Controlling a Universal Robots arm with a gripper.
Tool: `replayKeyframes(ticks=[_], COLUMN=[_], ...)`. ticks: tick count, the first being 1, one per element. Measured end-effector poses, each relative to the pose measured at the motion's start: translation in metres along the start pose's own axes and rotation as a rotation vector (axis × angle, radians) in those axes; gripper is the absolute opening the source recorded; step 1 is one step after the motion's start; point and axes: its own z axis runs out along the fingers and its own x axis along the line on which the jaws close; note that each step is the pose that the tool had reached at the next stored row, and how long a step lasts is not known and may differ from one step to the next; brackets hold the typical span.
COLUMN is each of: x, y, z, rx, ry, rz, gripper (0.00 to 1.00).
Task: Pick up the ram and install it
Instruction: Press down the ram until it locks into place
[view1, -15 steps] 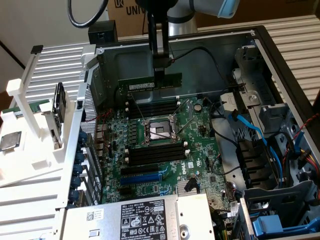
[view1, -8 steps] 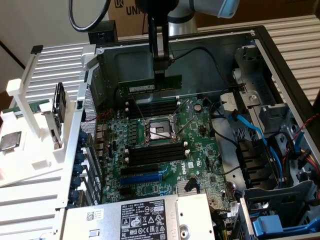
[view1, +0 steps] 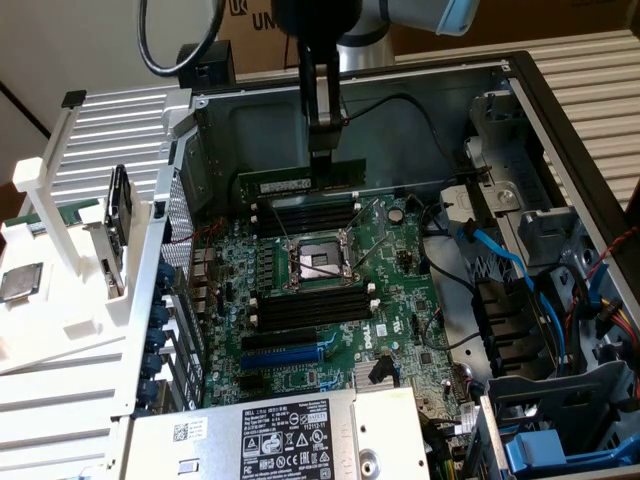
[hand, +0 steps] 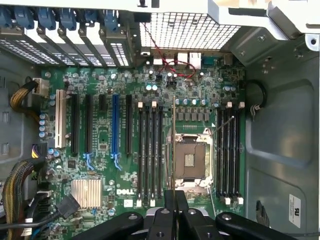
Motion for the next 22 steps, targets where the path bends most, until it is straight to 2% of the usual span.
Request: replayKeyframes(ticks=[2,3,6,7,13,16,22], x=[0.000,0.003,0.006,0.009,0.013,0.016,0.021], y=[0.0001,-0.0005,-0.0007,-0.0012,-0.0020,-0.0047,-0.0053], z=[0.0021,0.0165,0.0236,0.0327,0.0445,0.0468,0.0513], rx=[-0.0001,-0.0001,-0.0005,-0.0006,-0.0009,-0.0044,-0.0046], ry=[0.0000,0.0001,0.0001,0.0001,0.0002,0.0002,0.0000], rz=[0.000,0.000,0.000,0.000,0.000,0.000,0.000], gripper=[0.12,0.12,0.12,0.12,0.12,0.12,0.12])
